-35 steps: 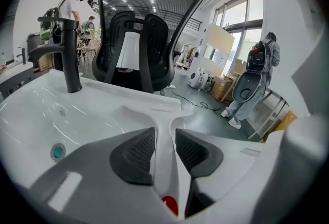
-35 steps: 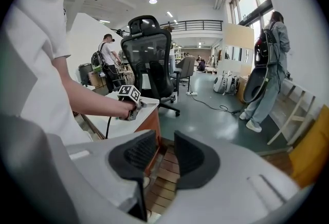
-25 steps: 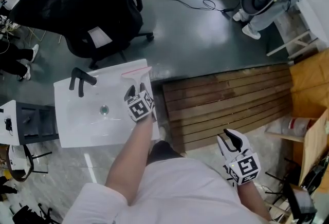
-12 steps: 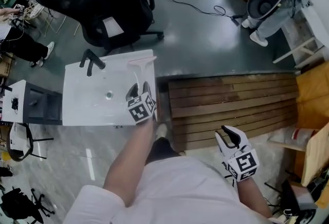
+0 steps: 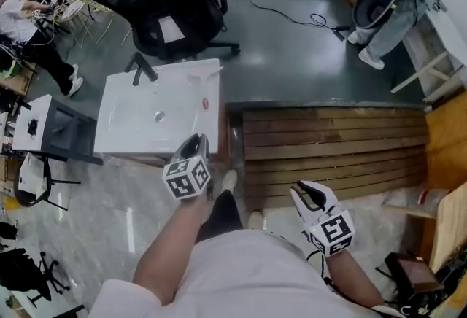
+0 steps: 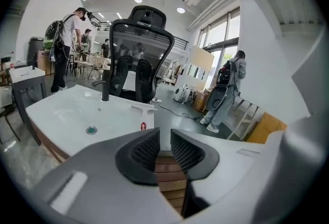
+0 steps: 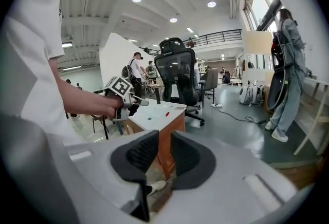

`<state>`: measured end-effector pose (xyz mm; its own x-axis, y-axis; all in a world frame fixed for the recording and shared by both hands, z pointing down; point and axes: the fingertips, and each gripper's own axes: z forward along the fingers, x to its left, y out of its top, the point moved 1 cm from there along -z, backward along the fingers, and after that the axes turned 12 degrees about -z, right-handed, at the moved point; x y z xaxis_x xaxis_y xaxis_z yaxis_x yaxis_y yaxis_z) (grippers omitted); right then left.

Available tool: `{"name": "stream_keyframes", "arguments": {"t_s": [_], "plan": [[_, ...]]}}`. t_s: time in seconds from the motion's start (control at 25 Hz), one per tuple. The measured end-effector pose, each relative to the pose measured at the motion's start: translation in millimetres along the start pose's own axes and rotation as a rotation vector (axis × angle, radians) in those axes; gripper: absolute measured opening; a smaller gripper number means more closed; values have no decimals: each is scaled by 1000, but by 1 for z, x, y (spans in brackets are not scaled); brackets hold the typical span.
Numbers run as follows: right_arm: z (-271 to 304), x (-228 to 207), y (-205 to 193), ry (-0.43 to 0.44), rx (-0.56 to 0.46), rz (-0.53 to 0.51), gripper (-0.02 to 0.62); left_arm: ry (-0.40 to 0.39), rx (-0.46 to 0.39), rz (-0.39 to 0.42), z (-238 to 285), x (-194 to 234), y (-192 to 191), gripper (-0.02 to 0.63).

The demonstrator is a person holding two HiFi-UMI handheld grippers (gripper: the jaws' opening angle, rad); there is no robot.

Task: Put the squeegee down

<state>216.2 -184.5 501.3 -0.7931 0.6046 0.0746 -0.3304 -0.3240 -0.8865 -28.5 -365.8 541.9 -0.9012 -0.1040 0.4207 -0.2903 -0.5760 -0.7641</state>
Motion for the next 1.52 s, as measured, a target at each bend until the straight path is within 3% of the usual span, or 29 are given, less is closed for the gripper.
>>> {"name": "stream_keyframes", "arguments": {"t_s": [0.16, 0.28, 0.6, 0.8, 1.0, 1.24, 1.52], "plan": [[-5, 24, -3, 41, -24, -30, 33, -62, -22, 36, -55, -8, -11, 8], [-7, 41, -1, 59, -41, -52, 3, -149, -19, 59, -90, -17, -19, 8], [0, 88, 19, 123, -46, -120, 3, -410, 9, 174, -173, -55, -29, 8], [19, 137, 38, 155, -53, -164, 3, -530, 52, 192, -229, -44, -36, 8], [31, 185, 58, 139, -68, -188, 3, -591, 75, 246, -282, -15, -45, 8], [34, 251, 76, 130, -70, -199, 3, -630, 101, 256, -328, 27, -53, 8], [33, 314, 92, 125, -64, -223, 3, -646, 99, 216, -373, 66, -52, 8]]}}
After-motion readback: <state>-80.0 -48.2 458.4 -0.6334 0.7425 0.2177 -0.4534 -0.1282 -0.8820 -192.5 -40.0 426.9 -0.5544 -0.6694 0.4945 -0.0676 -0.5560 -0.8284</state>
